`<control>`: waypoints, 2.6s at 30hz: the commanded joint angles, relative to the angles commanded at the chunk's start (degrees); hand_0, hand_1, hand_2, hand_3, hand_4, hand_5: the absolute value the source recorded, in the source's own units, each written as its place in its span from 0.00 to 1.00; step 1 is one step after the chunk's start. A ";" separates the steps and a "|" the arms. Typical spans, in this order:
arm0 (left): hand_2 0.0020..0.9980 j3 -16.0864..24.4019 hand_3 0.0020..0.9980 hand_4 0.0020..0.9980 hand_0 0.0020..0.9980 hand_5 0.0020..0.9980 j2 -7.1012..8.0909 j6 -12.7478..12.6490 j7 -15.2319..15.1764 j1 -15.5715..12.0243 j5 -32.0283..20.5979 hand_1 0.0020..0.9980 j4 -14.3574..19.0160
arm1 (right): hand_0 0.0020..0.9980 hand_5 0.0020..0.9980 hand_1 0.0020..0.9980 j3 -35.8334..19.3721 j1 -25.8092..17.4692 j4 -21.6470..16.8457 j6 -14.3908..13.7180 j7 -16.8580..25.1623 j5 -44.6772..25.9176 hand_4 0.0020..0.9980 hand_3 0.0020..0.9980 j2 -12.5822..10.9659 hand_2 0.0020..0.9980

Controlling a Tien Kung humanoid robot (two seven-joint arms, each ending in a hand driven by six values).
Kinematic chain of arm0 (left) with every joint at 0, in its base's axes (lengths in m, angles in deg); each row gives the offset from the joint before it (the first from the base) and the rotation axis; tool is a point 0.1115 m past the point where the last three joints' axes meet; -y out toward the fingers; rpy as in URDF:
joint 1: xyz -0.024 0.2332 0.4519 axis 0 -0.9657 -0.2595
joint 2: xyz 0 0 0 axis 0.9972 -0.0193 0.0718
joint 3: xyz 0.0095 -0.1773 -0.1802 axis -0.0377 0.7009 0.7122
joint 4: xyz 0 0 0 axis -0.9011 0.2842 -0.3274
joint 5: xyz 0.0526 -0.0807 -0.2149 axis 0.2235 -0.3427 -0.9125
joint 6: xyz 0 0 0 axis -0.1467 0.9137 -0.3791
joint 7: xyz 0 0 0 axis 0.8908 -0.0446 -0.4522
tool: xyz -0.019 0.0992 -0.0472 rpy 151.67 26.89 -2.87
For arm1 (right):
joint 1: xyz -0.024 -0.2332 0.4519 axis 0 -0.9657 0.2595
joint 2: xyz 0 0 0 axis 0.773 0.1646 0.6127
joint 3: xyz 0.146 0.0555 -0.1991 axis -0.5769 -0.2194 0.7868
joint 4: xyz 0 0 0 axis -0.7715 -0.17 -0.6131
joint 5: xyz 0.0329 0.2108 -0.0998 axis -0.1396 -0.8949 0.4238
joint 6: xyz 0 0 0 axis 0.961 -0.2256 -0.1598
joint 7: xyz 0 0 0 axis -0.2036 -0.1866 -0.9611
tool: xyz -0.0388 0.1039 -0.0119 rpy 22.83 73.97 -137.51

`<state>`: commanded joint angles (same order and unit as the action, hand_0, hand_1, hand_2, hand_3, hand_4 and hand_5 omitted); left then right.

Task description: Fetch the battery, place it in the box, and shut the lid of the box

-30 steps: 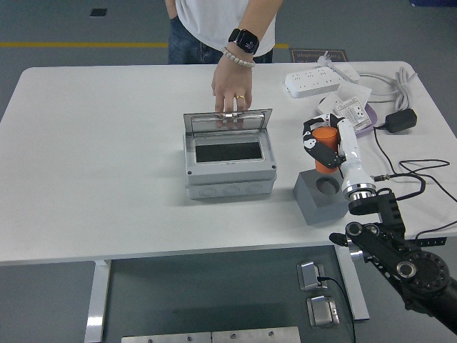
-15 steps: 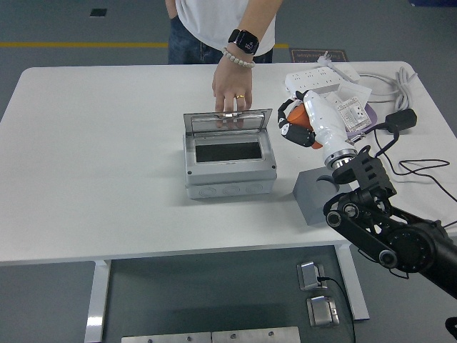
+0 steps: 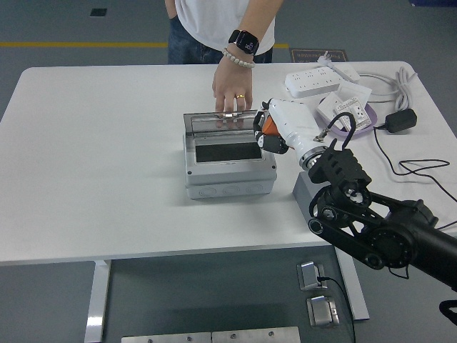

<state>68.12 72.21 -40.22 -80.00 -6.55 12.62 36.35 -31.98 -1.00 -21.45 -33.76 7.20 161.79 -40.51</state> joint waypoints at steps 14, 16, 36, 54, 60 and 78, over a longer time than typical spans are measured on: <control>0.52 -0.59 0.49 0.00 0.40 0.00 0.02 0.48 0.20 0.50 -0.09 0.59 0.00 | 0.11 0.00 0.21 6.90 4.11 4.66 -0.24 1.07 -2.54 0.00 0.25 5.03 0.22; 0.52 -0.50 0.49 0.00 0.40 0.00 0.09 0.50 0.24 0.52 0.04 0.59 0.00 | 0.11 0.00 0.21 7.91 5.01 5.50 -0.21 1.22 -2.98 0.00 0.25 5.56 0.22; 0.53 -0.37 0.49 0.00 0.40 0.00 0.71 0.75 0.47 1.16 0.82 0.59 0.00 | 0.11 0.00 0.21 14.46 10.77 12.03 -1.52 2.81 -6.12 0.00 0.24 10.46 0.22; 0.53 -0.21 0.48 0.00 0.40 0.00 0.74 0.72 0.44 1.38 1.24 0.59 0.00 | 0.13 0.00 0.21 13.83 11.21 15.80 -5.42 3.82 -7.22 0.02 0.23 10.74 0.23; 0.53 -0.41 0.48 0.00 0.40 0.00 0.67 0.84 0.49 1.49 1.17 0.59 0.00 | 0.20 0.00 0.25 14.33 11.17 15.54 -5.68 4.07 -7.36 0.08 0.28 11.13 0.29; 0.52 -0.47 0.48 0.00 0.39 0.00 0.62 1.43 0.78 1.72 1.31 0.60 0.00 | 0.36 0.22 0.39 13.50 11.06 15.17 -5.06 4.47 -8.17 0.58 0.54 11.12 0.42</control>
<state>67.65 72.84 -38.79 -79.22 -4.83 13.94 36.35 -18.48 10.06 -6.28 -38.82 11.67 153.62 -29.39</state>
